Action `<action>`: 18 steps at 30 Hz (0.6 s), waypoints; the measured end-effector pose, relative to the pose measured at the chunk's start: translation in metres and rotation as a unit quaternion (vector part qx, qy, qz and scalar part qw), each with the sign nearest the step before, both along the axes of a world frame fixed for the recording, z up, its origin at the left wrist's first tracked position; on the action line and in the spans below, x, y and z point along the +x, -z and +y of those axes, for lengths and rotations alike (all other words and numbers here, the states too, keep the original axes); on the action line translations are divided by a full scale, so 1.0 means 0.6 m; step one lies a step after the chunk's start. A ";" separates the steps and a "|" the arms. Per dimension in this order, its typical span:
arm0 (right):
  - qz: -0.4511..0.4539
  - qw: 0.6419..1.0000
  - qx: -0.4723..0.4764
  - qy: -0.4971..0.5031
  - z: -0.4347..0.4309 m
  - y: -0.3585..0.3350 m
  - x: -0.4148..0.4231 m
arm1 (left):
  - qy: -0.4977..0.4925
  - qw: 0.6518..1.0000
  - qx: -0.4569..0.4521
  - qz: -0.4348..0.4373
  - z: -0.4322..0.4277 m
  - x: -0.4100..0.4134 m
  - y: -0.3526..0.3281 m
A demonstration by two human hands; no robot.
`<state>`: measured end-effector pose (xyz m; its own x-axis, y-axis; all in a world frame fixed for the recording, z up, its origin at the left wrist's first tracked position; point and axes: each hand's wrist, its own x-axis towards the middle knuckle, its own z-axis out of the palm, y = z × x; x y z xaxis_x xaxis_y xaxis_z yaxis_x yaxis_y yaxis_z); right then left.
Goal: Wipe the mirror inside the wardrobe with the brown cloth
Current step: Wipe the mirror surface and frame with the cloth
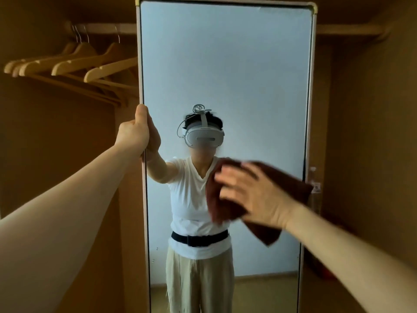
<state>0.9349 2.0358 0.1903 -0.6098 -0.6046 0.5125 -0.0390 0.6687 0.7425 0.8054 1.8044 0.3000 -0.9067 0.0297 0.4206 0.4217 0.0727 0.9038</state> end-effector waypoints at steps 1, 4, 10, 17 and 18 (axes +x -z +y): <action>0.027 0.999 -0.043 0.006 -0.001 -0.044 -0.001 | 0.001 1.000 -0.002 0.000 -0.001 0.000 0.000; 0.115 0.977 -0.177 0.010 -0.021 -0.161 -0.004 | 0.009 1.000 -0.005 0.005 -0.002 -0.002 0.000; 0.254 0.909 -0.330 0.020 -0.107 -0.157 -0.066 | 0.007 1.000 0.003 0.006 -0.001 -0.004 -0.002; 0.122 0.975 -0.184 -0.013 -0.122 0.029 -0.076 | 0.055 0.997 0.033 -0.045 -0.020 -0.016 0.010; 0.119 0.975 -0.187 -0.006 -0.123 0.033 -0.074 | 0.073 0.995 0.034 -0.059 -0.026 -0.017 0.014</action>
